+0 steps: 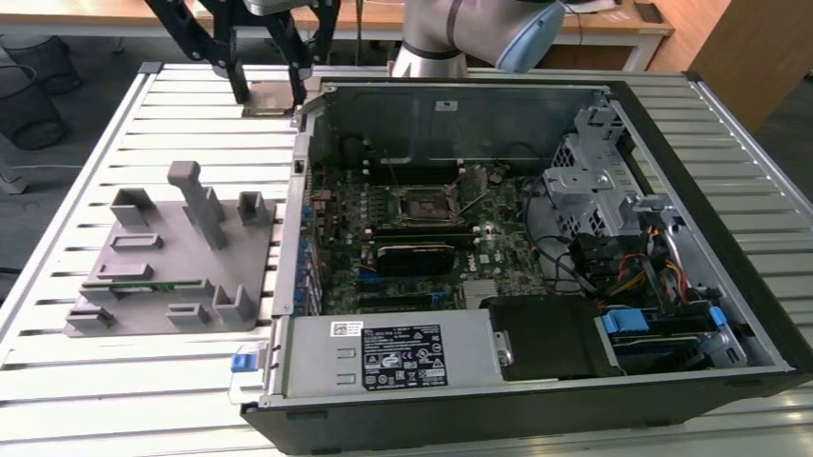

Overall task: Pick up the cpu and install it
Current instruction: 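Pick up the cpu and move it towards the insertion slot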

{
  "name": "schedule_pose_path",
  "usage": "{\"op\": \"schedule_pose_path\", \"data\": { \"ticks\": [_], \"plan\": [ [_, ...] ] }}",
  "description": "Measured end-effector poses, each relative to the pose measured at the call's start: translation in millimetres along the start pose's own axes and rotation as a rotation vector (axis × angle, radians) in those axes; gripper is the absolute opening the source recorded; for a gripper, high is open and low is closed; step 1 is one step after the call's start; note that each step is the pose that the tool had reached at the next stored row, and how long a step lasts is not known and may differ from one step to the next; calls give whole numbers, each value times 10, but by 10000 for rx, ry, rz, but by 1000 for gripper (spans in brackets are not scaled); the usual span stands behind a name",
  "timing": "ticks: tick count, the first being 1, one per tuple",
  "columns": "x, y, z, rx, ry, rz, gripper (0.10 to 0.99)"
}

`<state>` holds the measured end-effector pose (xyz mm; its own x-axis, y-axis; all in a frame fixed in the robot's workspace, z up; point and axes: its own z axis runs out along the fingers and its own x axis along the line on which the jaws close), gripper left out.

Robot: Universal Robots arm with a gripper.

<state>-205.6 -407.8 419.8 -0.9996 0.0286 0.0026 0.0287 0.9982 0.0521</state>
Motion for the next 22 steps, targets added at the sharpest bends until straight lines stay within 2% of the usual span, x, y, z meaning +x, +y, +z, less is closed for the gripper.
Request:
{"op": "schedule_pose_path", "data": {
  "ticks": [18, 22],
  "plan": [
    [-815, 35, 16, 0, 0, 0, 537],
    [-996, 64, 27, 0, 0, -1, 537]
  ]
}}
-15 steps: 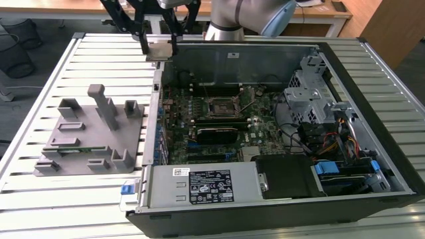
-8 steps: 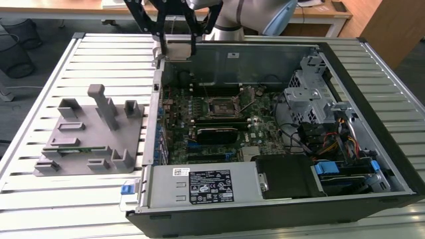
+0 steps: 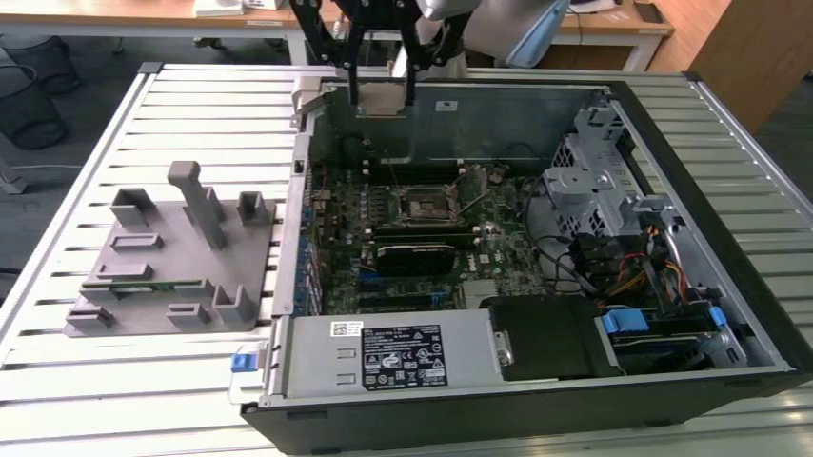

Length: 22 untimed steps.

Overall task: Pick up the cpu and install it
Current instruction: 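Pick up the cpu and move it towards the insertion slot, then place the cpu into insertion slot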

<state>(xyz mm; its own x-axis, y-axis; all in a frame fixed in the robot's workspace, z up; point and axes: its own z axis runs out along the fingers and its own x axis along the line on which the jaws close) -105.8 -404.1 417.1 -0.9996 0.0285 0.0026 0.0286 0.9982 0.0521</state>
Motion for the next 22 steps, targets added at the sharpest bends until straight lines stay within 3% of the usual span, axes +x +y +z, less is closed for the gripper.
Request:
{"op": "schedule_pose_path", "data": {
  "ticks": [11, 17, 19, 22],
  "plan": [
    [-381, 191, 50, 1, 0, 1, 537],
    [-607, 234, 68, 0, 0, 2, 537],
    [-651, 239, 71, 0, 1, 0, 537],
    [-656, 239, 71, 0, 0, 3, 537]
  ]
}}
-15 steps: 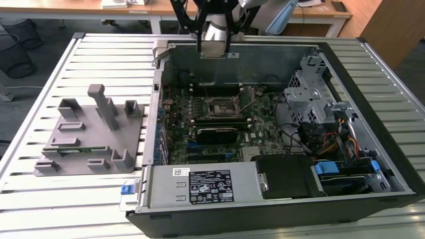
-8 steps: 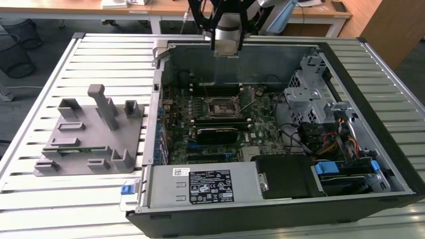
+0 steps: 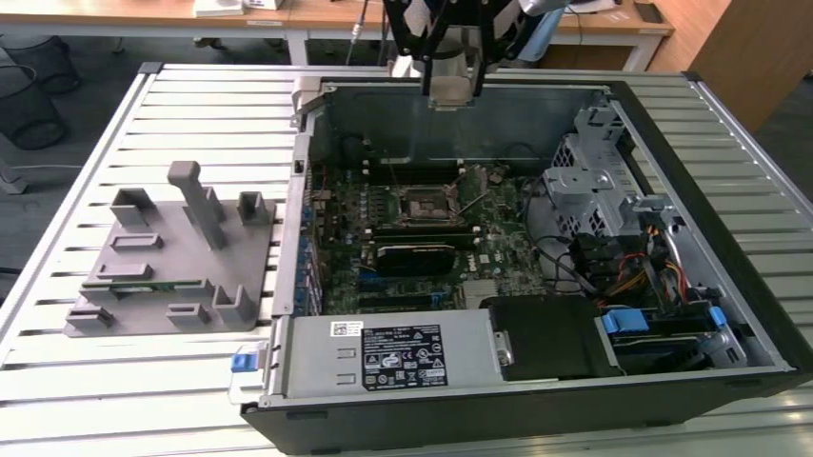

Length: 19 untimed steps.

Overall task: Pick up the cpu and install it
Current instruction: 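Place the cpu into insertion slot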

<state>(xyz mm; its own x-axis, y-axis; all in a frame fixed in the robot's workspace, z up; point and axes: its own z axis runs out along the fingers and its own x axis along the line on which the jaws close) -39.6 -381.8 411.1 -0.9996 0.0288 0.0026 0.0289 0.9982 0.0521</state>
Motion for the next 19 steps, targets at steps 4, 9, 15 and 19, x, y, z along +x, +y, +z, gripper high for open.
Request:
{"op": "schedule_pose_path", "data": {
  "ticks": [4, 9, 15, 19],
  "plan": [
    [-2, 1, 0, 2, -4, 70, 537],
    [-2, 1, 3, 0, -47, 904, 537],
    [-2, 0, 10, -5, -102, 1956, 537],
    [-2, 0, 15, -5, -133, 2547, 537]
  ]
}}
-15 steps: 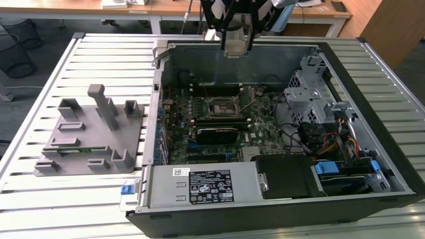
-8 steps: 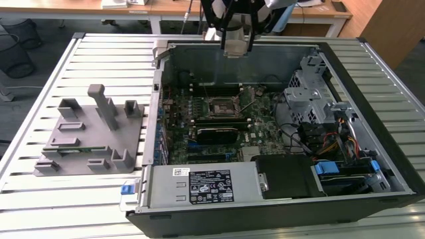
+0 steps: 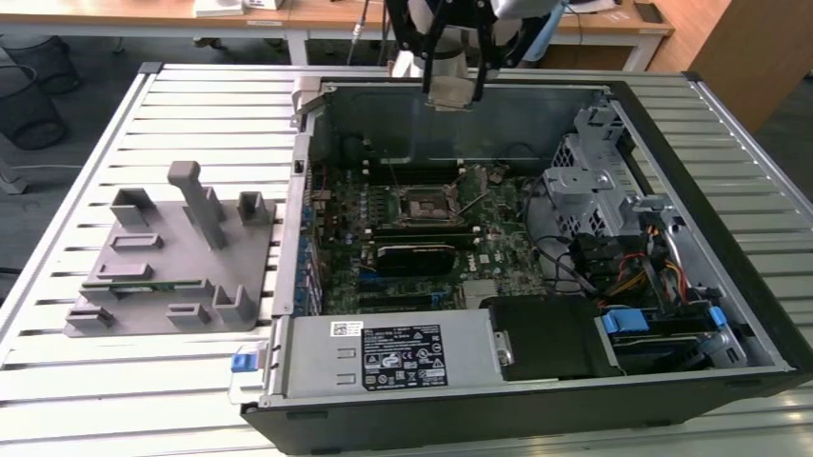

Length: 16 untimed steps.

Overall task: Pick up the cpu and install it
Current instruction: 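Place the cpu into insertion slot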

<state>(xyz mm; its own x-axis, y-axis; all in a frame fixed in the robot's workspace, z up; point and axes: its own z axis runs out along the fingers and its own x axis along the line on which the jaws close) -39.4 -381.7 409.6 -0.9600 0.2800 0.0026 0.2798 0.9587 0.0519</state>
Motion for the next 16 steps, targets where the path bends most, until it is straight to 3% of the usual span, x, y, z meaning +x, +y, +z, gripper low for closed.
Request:
{"op": "schedule_pose_path", "data": {
  "ticks": [16],
  "plan": [
    [0, -1, 11, -5, -93, 1786, 537]
  ]
}}
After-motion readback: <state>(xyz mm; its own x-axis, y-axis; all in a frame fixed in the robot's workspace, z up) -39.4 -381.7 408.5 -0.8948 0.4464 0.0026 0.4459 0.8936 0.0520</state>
